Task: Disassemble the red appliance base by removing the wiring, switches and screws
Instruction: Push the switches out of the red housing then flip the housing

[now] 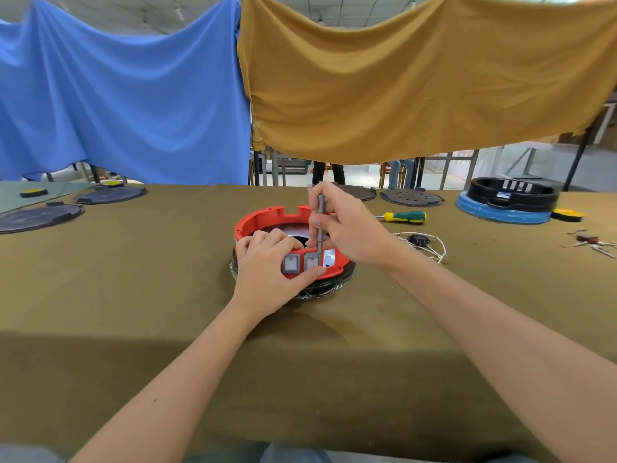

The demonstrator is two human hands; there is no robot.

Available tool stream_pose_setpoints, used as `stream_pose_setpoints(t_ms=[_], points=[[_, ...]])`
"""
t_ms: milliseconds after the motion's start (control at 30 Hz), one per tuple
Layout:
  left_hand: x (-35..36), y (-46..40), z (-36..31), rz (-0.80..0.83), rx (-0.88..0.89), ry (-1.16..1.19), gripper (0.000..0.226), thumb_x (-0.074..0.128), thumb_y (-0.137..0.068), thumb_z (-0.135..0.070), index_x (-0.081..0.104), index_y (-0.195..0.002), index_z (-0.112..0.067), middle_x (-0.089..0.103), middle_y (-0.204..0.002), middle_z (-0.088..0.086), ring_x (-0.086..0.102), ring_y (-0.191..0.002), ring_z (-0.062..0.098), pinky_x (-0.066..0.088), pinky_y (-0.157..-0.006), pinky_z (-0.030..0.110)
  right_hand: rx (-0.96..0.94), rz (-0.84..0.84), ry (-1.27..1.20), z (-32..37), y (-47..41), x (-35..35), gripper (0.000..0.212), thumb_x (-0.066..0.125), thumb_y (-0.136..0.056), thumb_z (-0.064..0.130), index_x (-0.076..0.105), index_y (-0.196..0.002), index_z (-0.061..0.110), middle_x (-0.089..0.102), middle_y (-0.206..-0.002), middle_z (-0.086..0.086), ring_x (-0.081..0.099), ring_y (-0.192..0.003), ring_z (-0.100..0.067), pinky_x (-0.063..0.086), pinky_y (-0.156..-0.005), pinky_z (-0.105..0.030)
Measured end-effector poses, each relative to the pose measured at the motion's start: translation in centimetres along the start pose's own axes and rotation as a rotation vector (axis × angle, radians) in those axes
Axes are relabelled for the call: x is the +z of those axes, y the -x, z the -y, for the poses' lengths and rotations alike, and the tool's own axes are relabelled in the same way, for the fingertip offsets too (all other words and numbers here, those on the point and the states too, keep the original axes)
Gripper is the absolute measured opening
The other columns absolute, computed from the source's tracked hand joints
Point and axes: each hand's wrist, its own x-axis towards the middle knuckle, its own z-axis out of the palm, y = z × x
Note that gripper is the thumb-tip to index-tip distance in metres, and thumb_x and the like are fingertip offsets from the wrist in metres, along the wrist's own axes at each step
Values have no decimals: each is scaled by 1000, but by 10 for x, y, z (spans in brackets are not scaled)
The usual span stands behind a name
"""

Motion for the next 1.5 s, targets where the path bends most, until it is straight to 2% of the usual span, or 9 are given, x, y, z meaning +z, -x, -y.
stream_pose_setpoints(t_ms=[167, 333, 567, 800, 900, 1033, 1233, 1433, 1500], points=[[1, 0, 0, 3, 0, 2, 51, 53, -76, -75, 65, -89, -27, 53, -90, -16, 42, -89, 6, 21, -87, 28, 45, -30, -47, -3, -1, 1, 20, 43, -102, 2, 44, -94, 21, 64, -78, -8, 71, -75, -24, 63, -68, -39], [1, 0, 1, 4, 2, 5, 52, 54, -75, -75, 66, -90, -27, 53, -91, -16, 42, -89, 7, 20, -87, 27, 157, 12, -172, 0, -9, -4, 11, 42, -104, 2, 43, -100, 13, 66, -74, -11, 74, -73, -25, 61, -63, -32], [0, 0, 1, 11, 0, 9, 51, 55, -74, -74, 65, -90, -27, 50, -90, -19, 42, -89, 7, 22, -88, 29, 265, -12, -308, -2, -9, -8, 9, 43, -104, 4, 42, -102, 12, 66, -80, -15, 75, -82, -33, 63, -66, -37], [0, -1, 1, 9, 1, -10, 53, 52, -75, -76, 65, -89, -26, 53, -91, -17, 40, -89, 6, 21, -87, 28, 17, -145, -108, -11, 15, 11, 25, 44, -101, 1, 43, -90, 23, 68, -73, -3, 72, -76, -19, 62, -72, -37], [0, 0, 2, 10, 3, -12, 54, 52, -75, -75, 66, -90, -25, 52, -91, -17, 40, -89, 6, 22, -87, 28, 57, -143, -147, -11, 9, 8, 23, 44, -101, 1, 44, -93, 22, 69, -72, -5, 73, -75, -21, 62, -71, -35], [0, -1, 3, 20, 1, -10, 56, 50, -76, -77, 66, -91, -25, 56, -93, -13, 42, -90, 7, 22, -88, 28, 71, -41, -23, -6, -2, 3, 19, 47, -102, 7, 46, -93, 23, 71, -71, -1, 73, -75, -15, 60, -74, -34], [3, -1, 3, 15, -9, -20, 53, 52, -75, -77, 65, -88, -27, 52, -89, -16, 42, -88, 8, 21, -87, 28, 187, -73, -220, -7, -2, -3, 9, 44, -104, 4, 43, -99, 11, 70, -79, -13, 75, -76, -27, 60, -65, -28], [3, -1, 4, 25, -14, -29, 54, 51, -75, -78, 65, -89, -27, 54, -91, -15, 45, -90, 10, 20, -88, 27, 299, -48, -272, -5, -4, -6, 9, 44, -104, 5, 44, -99, 13, 71, -88, -18, 75, -82, -30, 63, -74, -37], [3, -1, 3, 32, -13, -30, 56, 50, -75, -78, 65, -90, -27, 55, -92, -14, 45, -90, 10, 20, -88, 27, 307, -33, -259, -4, -6, -8, 7, 44, -104, 6, 44, -101, 11, 70, -86, -16, 75, -81, -29, 63, -72, -35]])
